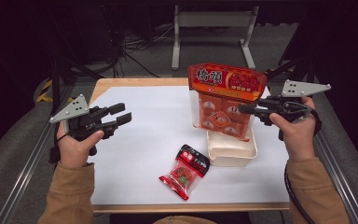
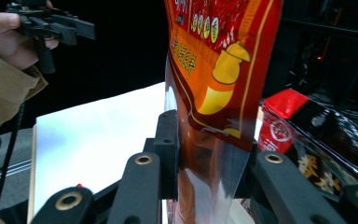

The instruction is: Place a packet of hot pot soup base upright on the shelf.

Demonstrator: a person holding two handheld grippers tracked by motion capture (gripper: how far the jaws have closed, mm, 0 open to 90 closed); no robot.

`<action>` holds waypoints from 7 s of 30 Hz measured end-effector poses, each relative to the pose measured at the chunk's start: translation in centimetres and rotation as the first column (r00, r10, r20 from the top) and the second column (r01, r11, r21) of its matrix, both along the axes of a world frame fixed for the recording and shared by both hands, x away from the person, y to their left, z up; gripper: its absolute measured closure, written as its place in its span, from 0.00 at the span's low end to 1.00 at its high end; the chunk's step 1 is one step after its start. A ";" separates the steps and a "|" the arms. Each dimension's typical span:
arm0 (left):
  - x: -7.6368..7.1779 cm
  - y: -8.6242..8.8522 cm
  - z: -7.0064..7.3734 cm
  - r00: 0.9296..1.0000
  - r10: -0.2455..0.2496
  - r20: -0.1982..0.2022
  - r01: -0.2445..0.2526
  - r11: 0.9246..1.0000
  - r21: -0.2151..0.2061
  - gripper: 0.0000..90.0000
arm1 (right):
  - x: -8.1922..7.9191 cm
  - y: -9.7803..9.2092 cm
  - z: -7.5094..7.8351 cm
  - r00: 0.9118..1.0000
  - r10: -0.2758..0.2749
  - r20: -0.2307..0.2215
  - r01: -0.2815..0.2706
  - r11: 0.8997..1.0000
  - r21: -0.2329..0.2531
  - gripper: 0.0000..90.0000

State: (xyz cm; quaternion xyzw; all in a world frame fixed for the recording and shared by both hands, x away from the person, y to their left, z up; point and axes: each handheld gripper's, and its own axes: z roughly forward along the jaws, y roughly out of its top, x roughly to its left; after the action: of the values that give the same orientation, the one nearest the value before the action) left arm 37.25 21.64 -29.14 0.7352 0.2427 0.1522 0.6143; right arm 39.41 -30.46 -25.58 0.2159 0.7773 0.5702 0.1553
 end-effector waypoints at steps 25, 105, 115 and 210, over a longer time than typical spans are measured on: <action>0.2 -0.1 -0.2 1.000 -0.005 -0.007 0.005 1.000 -0.001 0.61 | -0.7 -2.8 -1.3 0.985 -0.172 0.003 0.171 0.983 0.063 0.79; 1.8 -2.1 -1.7 0.998 -0.031 -0.054 0.034 0.998 0.056 0.43 | -1.5 -5.1 -7.2 0.945 -0.317 -0.080 0.320 0.947 0.027 0.47; 2.4 -3.1 -2.4 0.996 -0.043 -0.078 0.050 0.995 0.089 0.40 | -2.5 -7.5 -6.9 0.924 -0.376 -0.063 0.375 0.927 -0.021 0.42; 7.8 -17.5 -16.1 0.857 -0.275 -0.436 0.412 0.873 0.259 0.62 | 0.1 -8.1 -11.3 0.900 -0.405 -0.162 0.375 0.908 -0.189 0.43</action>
State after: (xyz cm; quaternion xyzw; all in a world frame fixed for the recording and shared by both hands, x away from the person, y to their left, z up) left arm 45.10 4.12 -45.21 0.8778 0.1910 -0.0694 0.4339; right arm 39.54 -38.59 -36.91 0.4106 0.7710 0.4418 0.2046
